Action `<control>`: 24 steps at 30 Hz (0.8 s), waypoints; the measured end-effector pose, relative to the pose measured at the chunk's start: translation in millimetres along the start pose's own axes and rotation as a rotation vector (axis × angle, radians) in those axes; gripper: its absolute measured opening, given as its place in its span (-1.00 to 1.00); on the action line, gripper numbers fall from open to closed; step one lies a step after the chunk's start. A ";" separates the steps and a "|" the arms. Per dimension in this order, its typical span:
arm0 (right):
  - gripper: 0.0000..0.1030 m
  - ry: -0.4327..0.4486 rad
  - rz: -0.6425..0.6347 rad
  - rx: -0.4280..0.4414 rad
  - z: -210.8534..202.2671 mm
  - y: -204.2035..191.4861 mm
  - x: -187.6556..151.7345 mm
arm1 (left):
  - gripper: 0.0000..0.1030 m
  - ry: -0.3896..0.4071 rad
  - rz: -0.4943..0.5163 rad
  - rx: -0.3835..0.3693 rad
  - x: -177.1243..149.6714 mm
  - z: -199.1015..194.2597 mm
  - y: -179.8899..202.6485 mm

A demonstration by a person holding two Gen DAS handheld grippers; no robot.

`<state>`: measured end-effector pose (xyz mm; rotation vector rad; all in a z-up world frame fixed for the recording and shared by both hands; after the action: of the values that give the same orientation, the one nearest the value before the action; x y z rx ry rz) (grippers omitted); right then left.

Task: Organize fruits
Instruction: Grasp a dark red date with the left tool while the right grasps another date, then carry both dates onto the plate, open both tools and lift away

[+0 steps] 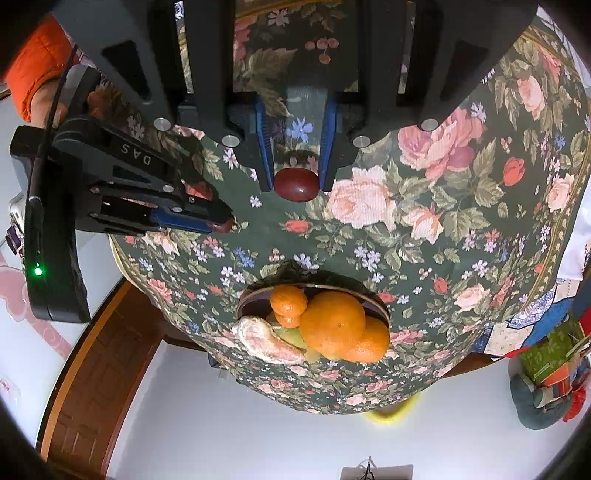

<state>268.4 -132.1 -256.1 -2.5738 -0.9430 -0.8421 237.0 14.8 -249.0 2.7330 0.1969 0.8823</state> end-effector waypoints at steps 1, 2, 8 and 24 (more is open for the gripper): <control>-0.72 0.006 0.003 -0.001 -1.2 0.9 1.4 | -0.53 0.004 0.000 -0.001 1.9 -0.4 0.3; -0.72 0.015 0.008 0.001 -3.8 2.5 3.1 | -0.53 0.007 0.000 -0.003 4.1 -0.8 0.7; -0.72 0.070 0.024 -0.012 -17.4 13.0 19.0 | -0.53 0.040 0.003 -0.011 24.2 -1.4 3.8; -0.72 0.191 -0.017 -0.029 -22.7 38.0 87.4 | -0.53 0.122 0.019 -0.048 98.8 13.8 14.6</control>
<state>337.8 -126.8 -187.1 -2.4588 -0.9026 -1.0912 325.5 18.5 -200.8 2.6430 0.1714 1.0469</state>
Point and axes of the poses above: each gripper's, at about its wrist camera, not at the fingertips, and z roughly the way its jaws point, y to its right, x to its top, the point moved 5 cm from there along z, roughly the way its jaws point, and after that the axes turned 11 degrees about -z, right-handed, at the moved point
